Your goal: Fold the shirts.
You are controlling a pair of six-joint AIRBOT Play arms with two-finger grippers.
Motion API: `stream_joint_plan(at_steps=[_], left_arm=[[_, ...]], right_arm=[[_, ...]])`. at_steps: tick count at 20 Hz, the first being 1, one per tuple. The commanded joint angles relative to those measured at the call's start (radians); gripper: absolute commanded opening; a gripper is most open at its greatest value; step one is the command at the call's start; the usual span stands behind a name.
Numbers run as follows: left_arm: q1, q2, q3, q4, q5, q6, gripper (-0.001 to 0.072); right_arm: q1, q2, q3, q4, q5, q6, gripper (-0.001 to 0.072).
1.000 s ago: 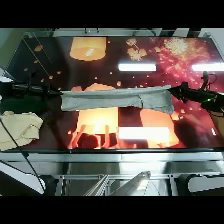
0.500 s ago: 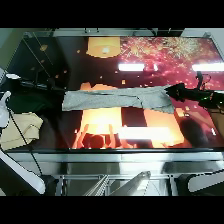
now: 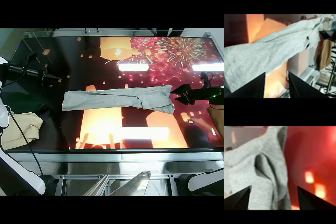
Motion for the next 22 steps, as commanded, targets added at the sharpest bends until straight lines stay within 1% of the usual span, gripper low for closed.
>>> stream_joint_plan(at_steps=[1,3,6,7,8,9,10,12,13,18,19,22], left_arm=[[-0.052,0.0,-0.012,0.0,-0.008,-0.008,0.0296],[-0.089,0.0,-0.043,0.0,0.001,-0.007,0.0296],[-0.156,0.0,-0.089,0.0,0.023,0.014,0.0295],[-0.18,0.0,-0.101,0.0,0.035,0.024,0.0295],[-0.205,0.0,-0.114,0.001,0.048,0.028,0.0293],[-0.231,0.0,-0.127,0.002,0.06,0.029,0.0234],[-0.253,0.0,-0.142,0.003,0.08,0.041,0.0138],[-0.312,-0.001,-0.172,0.02,0.14,0.068,0.0004],[-0.346,-0.001,-0.18,0.059,0.183,0.071,-0.0007],[-0.561,-0.011,-0.184,0.27,0.37,0.058,-0.0006],[-0.589,-0.011,-0.184,0.298,0.398,0.032,-0.0006],[-0.649,-0.012,-0.184,0.314,0.459,0.016,0.0004]], right_arm=[[0.033,-0.057,0.006,-0.023,0.022,0.035,0.0644],[0.071,-0.069,0.007,-0.008,0.032,0.034,0.0598],[0.139,-0.07,0.007,-0.003,0.027,0.034,0.0589],[0.158,-0.072,0.007,-0.003,0.027,0.034,0.0523],[0.174,-0.073,0.007,-0.003,0.028,0.035,0.0371],[0.185,-0.072,0.007,-0.002,0.032,0.034,0.0121],[0.187,-0.072,0.009,0.004,0.036,0.029,0.0017],[0.183,-0.067,0.021,0.004,0.058,0.028,0.0016],[0.177,-0.058,0.028,0.005,0.078,0.028,0.0016],[0.153,0.023,0.063,0.004,0.169,0.033,0.0015],[0.148,0.042,0.066,0.004,0.179,0.035,0.0015],[0.132,0.092,0.081,0.004,0.233,0.035,0.0015]])
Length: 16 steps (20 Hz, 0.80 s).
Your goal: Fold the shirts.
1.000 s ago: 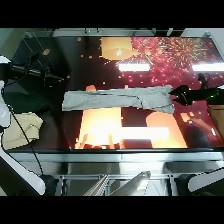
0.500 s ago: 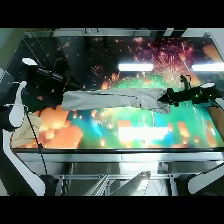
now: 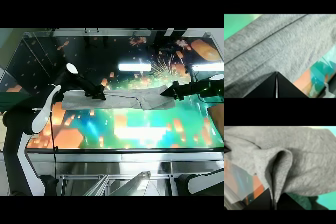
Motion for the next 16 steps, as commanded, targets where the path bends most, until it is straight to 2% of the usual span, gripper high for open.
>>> stream_joint_plan(at_steps=[1,5,8,10,13,16], left_arm=[[-0.082,-0.004,-0.002,0.058,0.095,-0.025,0.0004],[-0.114,-0.019,0.001,-0.014,0.092,-0.029,0.0004],[-0.064,0.077,0.002,-0.221,0.088,0.063,0.0004],[0.017,0.195,0.001,-0.261,0.046,0.086,0.0004],[0.181,0.375,0.001,-0.264,-0.03,0.083,0.0011],[0.331,0.525,0.001,-0.263,-0.099,0.082,0.0012]], right_arm=[[-0.024,0.056,0.021,0.003,0.079,0.006,0.0015],[-0.06,0.108,0.028,0.003,0.121,0.044,0.0015],[-0.063,0.151,0.039,0.003,0.151,0.097,0.0015],[-0.041,0.198,0.058,0.047,0.137,0.146,0.0015],[0.101,0.237,0.076,0.254,0.019,0.16,0.0015],[0.397,0.217,0.082,0.313,-0.288,0.161,0.0016]])
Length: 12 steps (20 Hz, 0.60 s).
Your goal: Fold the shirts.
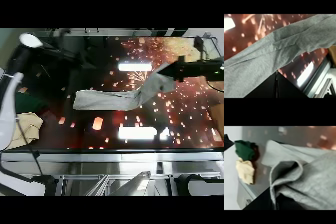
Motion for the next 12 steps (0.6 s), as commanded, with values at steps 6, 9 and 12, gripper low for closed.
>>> stream_joint_plan(at_steps=[6,9,12], left_arm=[[0.295,0.343,-0.137,-0.024,-0.088,0.078,0.0013],[0.315,0.398,-0.285,-0.024,-0.082,0.111,0.0013],[0.318,0.415,-0.393,-0.025,-0.084,0.143,0.0013]], right_arm=[[0.753,-0.321,0.142,0.319,-0.869,-0.081,0.0023],[0.854,-0.535,0.317,0.431,-0.875,-0.149,0.049],[0.83,-0.559,0.357,0.439,-0.676,-0.198,0.0336]])
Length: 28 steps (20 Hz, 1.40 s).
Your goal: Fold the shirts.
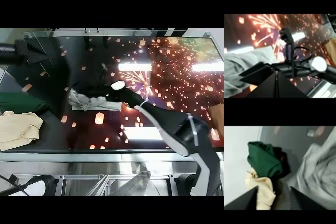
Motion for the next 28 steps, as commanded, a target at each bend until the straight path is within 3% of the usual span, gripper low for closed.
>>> stream_joint_plan(at_steps=[1,4,9,10,11,13,16,19,24,28], left_arm=[[0.015,0.033,-0.122,-0.002,0.001,0.042,0.0013],[0.014,0.033,-0.161,-0.005,0.002,0.051,0.0013],[0.014,0.034,-0.174,-0.003,-0.01,0.056,0.0013],[0.014,0.034,-0.174,-0.003,-0.018,0.056,0.0013],[0.014,0.034,-0.174,-0.004,-0.024,0.056,0.0013],[0.013,0.034,-0.174,-0.039,-0.048,0.056,0.0013],[0.015,0.034,-0.174,-0.186,-0.082,0.056,0.0012],[0.014,0.034,-0.174,-0.274,-0.09,0.056,0.0012],[0.014,0.034,-0.174,-0.284,-0.114,0.056,0.0012],[0.014,0.034,-0.174,-0.284,-0.115,0.057,0.0012]], right_arm=[[0.001,-0.049,0.066,0.057,0.175,-0.097,0.034],[-0.138,0.04,0.066,-0.056,0.439,-0.027,0.0343],[-0.356,0.223,0.047,-0.557,0.75,0.273,0.0329],[-0.391,0.263,0.026,-0.657,0.773,0.309,0.0292],[-0.421,0.303,-0.014,-0.748,0.76,0.342,0.03],[-0.452,0.333,-0.116,-0.846,0.669,0.388,0.0648],[-0.467,0.28,-0.22,-0.836,0.546,0.406,0.0653],[-0.465,0.183,-0.22,-0.741,0.541,0.4,0.0653],[-0.463,0.084,-0.22,-0.603,0.513,0.386,0.0642],[-0.425,0.032,-0.22,-0.41,0.499,0.304,0.0642]])
